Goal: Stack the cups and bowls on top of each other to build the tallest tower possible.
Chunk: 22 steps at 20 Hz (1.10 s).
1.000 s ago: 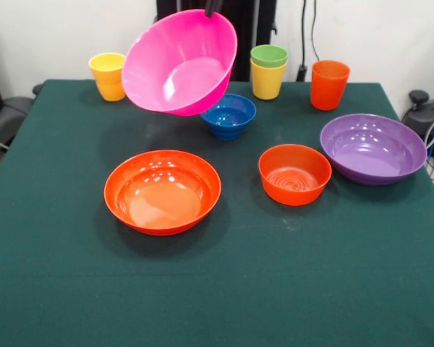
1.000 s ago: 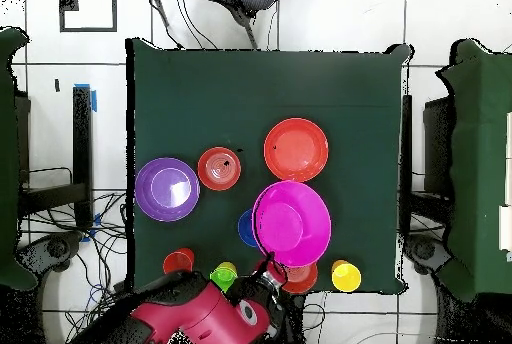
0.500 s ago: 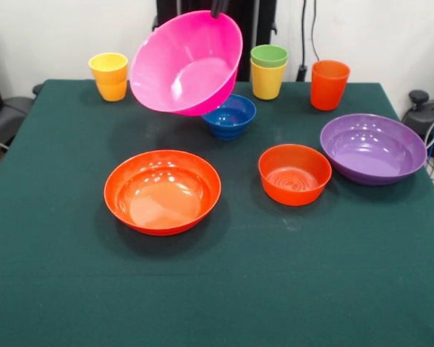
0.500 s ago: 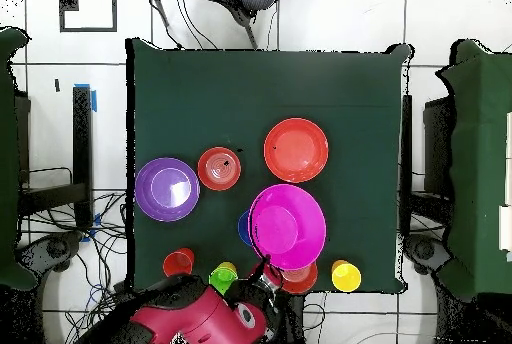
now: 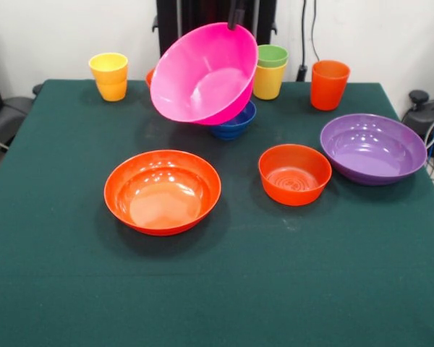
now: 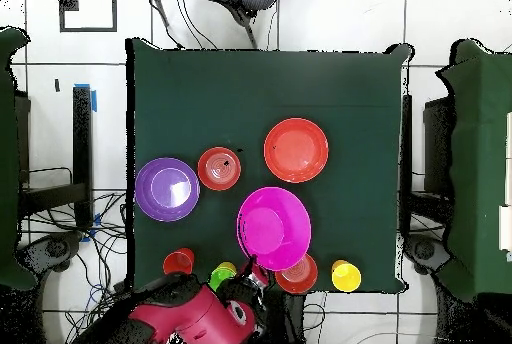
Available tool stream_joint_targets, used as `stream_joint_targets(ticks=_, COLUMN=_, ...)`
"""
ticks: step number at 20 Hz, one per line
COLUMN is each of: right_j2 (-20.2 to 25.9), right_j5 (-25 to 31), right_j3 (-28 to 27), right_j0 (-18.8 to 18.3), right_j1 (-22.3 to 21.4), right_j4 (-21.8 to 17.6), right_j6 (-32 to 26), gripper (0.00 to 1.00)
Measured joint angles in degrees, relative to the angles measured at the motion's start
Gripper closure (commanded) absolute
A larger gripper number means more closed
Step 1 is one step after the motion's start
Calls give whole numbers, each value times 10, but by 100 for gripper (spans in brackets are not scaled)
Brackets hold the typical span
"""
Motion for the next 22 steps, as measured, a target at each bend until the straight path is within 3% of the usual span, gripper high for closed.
stream_joint_targets(ticks=22, right_j2=23, right_j5=24, right_j3=2, right_j0=-21, right_j1=-18, right_j4=19, right_j6=0, gripper=100)
